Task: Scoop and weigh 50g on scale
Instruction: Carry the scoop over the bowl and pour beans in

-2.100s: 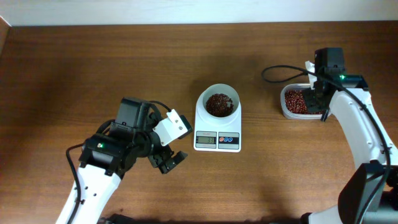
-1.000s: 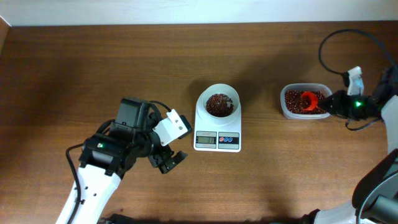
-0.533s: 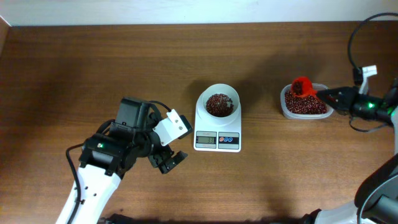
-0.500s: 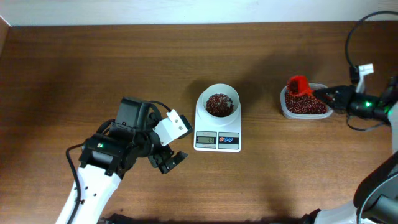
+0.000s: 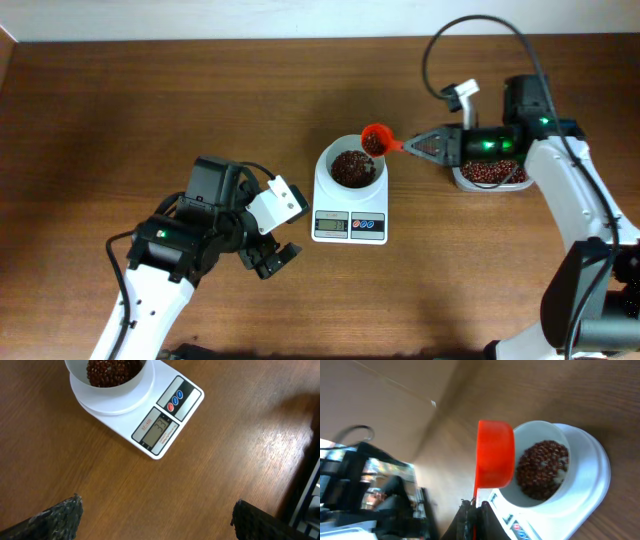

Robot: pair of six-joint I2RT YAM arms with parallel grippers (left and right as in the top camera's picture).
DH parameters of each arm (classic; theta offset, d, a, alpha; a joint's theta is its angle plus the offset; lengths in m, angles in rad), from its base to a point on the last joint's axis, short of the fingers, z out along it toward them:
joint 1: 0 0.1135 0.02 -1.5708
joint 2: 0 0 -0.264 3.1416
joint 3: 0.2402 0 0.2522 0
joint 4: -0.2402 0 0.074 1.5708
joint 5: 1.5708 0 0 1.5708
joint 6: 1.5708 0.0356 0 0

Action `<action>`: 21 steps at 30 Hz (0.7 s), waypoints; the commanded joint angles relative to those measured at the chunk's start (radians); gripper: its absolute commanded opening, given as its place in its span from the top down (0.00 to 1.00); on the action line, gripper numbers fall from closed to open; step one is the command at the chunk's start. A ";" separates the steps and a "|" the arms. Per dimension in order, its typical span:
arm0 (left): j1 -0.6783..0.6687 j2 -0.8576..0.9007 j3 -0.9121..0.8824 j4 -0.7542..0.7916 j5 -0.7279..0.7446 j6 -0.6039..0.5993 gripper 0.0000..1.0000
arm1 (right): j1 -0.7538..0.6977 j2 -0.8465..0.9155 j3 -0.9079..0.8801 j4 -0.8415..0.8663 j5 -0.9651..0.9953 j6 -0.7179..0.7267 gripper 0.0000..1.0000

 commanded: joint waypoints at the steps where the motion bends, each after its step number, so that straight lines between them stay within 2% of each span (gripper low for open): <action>1: 0.006 -0.004 0.013 0.002 0.011 0.012 0.01 | 0.061 0.012 0.003 0.022 0.155 -0.010 0.96; 7: 0.006 -0.004 0.013 0.002 0.011 0.012 0.01 | 0.127 0.012 0.003 0.031 0.298 -0.146 0.96; 8: 0.006 -0.004 0.013 0.002 0.011 0.012 0.01 | 0.128 0.013 0.003 0.035 0.343 -0.113 0.96; 10: 0.006 -0.004 0.013 0.002 0.011 0.012 0.01 | 0.128 0.013 0.003 0.039 0.226 -0.185 0.96; 11: 0.006 -0.004 0.013 0.001 0.011 0.012 0.01 | 0.128 0.013 0.003 0.052 0.290 -0.142 0.96; 13: 0.006 -0.004 0.013 0.002 0.011 0.012 0.01 | 0.128 0.013 0.003 0.034 0.176 -0.222 0.96; 14: 0.006 -0.004 0.013 0.002 0.011 0.012 0.01 | 0.128 0.013 0.003 0.058 0.286 -0.130 0.96; 15: 0.006 -0.004 0.013 0.001 0.011 0.012 0.01 | 0.128 0.013 0.003 0.051 0.239 -0.137 0.96; 16: 0.006 -0.004 0.013 0.001 0.011 0.012 0.01 | 0.128 0.013 0.003 0.034 0.141 -0.225 0.96; 17: 0.006 -0.004 0.014 0.002 0.011 0.012 0.01 | 0.128 0.013 0.003 0.044 0.202 -0.222 0.96; 18: 0.006 -0.004 0.013 0.001 0.011 0.012 0.01 | 0.128 0.013 0.003 0.047 0.290 -0.135 0.96; 20: 0.006 -0.004 0.013 0.002 0.011 0.012 0.01 | 0.134 0.013 0.003 0.029 0.194 -0.219 0.96; 21: 0.006 -0.004 0.013 0.002 0.011 0.012 0.01 | 0.136 0.013 0.003 0.048 0.247 -0.185 0.96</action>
